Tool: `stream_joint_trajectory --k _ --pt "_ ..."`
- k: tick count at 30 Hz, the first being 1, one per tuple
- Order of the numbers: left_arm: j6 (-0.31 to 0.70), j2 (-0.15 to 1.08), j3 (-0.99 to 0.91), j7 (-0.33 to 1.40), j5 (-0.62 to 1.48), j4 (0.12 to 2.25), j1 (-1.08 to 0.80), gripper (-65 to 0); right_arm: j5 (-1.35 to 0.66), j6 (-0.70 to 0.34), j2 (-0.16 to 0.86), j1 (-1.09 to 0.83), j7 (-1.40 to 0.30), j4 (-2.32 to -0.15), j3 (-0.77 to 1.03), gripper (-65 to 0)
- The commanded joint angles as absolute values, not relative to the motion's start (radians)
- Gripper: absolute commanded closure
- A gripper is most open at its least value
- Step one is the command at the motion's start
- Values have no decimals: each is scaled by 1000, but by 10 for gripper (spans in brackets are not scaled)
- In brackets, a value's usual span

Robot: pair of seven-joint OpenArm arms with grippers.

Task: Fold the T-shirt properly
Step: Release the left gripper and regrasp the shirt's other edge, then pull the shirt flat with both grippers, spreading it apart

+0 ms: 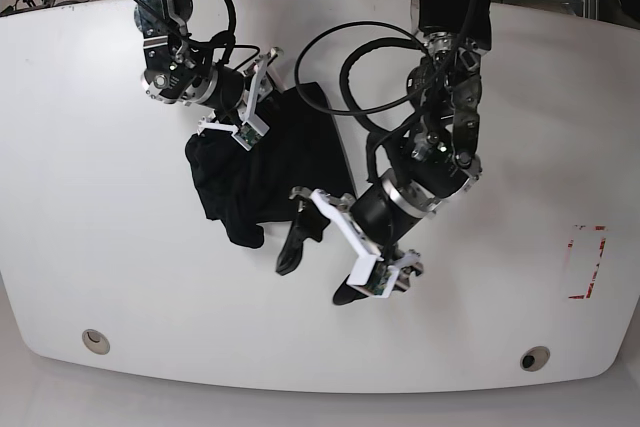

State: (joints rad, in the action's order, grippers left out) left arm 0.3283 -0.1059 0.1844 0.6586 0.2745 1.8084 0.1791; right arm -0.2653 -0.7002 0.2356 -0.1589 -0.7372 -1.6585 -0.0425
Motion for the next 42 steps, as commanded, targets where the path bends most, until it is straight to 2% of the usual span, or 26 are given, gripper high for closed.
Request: stream_joint_trajectory --k 1,11,14,16,22,24,26,38,42 --pt "334 -79 163 642 285 1796 148 -471 -269 -698 237 -156 -739 -1727 -1 -171" --pt "335 -27 156 634 286 1733 24 -469 -271 -698 219 -173 -812 -1860 120 -174" --pt "335 -31 157 634 286 1732 12 -433 -271 -698 219 -174 -837 -1906 147 -182" --pt "335 -38 159 634 288 1724 12 -393 -271 -698 219 -174 -857 -1931 157 -219" --pt "374 -96 160 568 285 1577 22 -185 -271 -698 219 -173 -900 -1994 220 -450" --pt "390 -104 166 538 285 1520 24 -136 -271 -698 219 -171 -903 -2002 243 -496" --pt "400 -104 196 512 269 1465 36 -114 -272 -698 211 -163 -903 -2003 268 -518" --pt "403 -96 251 466 216 1366 4 -114 -423 -698 188 -7 -1050 -2003 340 -514" --pt "403 -94 251 466 216 1366 -10 -114 -437 -698 147 50 -1081 -1994 306 -465"
